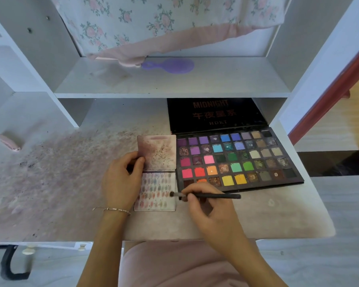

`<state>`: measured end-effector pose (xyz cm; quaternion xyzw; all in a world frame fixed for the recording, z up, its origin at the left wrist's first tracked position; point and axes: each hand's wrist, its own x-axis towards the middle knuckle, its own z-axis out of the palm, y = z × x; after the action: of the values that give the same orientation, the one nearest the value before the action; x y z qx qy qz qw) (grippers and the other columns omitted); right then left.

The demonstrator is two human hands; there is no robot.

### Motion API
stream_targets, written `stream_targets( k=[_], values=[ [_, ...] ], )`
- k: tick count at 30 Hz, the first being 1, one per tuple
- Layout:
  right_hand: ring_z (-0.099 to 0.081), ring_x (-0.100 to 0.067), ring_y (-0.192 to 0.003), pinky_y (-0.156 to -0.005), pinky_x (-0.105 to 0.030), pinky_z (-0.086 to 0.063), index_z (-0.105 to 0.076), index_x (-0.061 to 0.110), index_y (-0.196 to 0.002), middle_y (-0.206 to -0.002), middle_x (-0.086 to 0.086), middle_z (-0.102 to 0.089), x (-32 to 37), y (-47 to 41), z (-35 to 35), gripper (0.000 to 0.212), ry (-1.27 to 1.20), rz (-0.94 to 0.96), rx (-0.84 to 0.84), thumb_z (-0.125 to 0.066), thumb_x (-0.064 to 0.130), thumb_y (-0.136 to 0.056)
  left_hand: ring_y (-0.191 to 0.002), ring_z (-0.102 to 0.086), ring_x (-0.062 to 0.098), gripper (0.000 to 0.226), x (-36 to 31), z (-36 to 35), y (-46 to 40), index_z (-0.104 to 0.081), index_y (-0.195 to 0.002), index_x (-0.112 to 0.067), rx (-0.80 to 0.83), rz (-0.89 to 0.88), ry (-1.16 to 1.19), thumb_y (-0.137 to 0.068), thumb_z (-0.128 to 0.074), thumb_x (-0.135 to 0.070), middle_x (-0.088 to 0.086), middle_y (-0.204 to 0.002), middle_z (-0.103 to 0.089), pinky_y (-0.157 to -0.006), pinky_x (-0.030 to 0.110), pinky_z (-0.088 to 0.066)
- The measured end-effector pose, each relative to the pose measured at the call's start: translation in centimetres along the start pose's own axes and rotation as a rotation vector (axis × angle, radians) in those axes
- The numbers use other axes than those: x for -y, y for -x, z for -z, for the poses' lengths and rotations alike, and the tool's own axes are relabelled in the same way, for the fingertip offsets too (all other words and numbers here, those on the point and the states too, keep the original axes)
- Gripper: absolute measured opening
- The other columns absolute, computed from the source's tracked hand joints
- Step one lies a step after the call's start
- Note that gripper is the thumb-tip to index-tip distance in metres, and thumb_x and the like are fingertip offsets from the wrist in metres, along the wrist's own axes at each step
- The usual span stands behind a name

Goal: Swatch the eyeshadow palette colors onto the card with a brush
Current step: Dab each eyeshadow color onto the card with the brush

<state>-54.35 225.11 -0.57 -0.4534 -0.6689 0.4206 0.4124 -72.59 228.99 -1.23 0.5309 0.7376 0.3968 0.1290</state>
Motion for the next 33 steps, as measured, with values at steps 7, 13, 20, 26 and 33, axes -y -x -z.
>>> stream_targets(
  k=[7,13,20,26,33],
  values=[
    [-0.059,0.0,-0.078,-0.065,-0.006,-0.043,-0.058,0.039,-0.088,-0.083,0.013,-0.063,-0.8,-0.6,3.8,0.027,-0.014,0.061,-0.377,-0.051,0.013,-0.083,-0.079,-0.057,0.012,0.02,0.0,0.0,0.0,-0.067,-0.102,-0.015,0.018,-0.005,0.03,-0.088,-0.053,-0.018,-0.006,-0.088,-0.063,-0.068,0.025,-0.04],
    [-0.057,0.002,-0.081,-0.065,-0.006,-0.045,-0.057,0.027,-0.095,-0.091,0.003,-0.059,-2.8,-0.9,8.6,0.023,0.156,-0.029,-0.663,-0.048,0.006,-0.091,-0.079,-0.055,0.011,0.02,0.1,-0.1,0.0,-0.066,-0.104,-0.013,0.018,-0.01,0.029,-0.088,-0.054,-0.017,-0.009,-0.086,-0.059,-0.069,0.024,-0.038],
    [-0.056,0.011,-0.079,-0.06,0.0,-0.041,-0.056,0.025,-0.092,-0.083,0.01,-0.06,-3.7,-0.9,9.7,0.018,0.179,-0.152,-0.787,-0.047,0.01,-0.092,-0.079,-0.054,0.014,0.019,0.1,-0.1,0.0,-0.067,-0.102,-0.011,0.009,-0.005,0.035,-0.088,-0.054,-0.015,-0.004,-0.088,-0.062,-0.072,0.028,-0.039],
    [-0.059,-0.002,-0.078,-0.057,-0.001,-0.042,-0.055,0.027,-0.09,-0.083,0.003,-0.062,-3.8,-1.1,9.6,0.019,0.223,-0.201,-0.738,-0.045,0.012,-0.092,-0.075,-0.052,0.01,0.021,0.1,0.0,0.0,-0.066,-0.105,-0.014,0.007,0.0,-0.006,-0.089,-0.053,-0.018,-0.009,-0.084,-0.058,-0.061,0.016,-0.034],
    [-0.057,-0.006,-0.073,-0.053,-0.007,-0.042,-0.053,0.027,-0.089,-0.081,-0.001,-0.062,-3.7,-1.0,9.6,0.019,0.234,-0.2,-0.746,-0.045,0.01,-0.092,-0.076,-0.052,0.01,0.02,0.2,-0.1,0.0,-0.066,-0.103,-0.013,0.01,-0.007,0.012,-0.088,-0.053,-0.017,-0.008,-0.086,-0.059,-0.062,0.018,-0.034]
  ],
)
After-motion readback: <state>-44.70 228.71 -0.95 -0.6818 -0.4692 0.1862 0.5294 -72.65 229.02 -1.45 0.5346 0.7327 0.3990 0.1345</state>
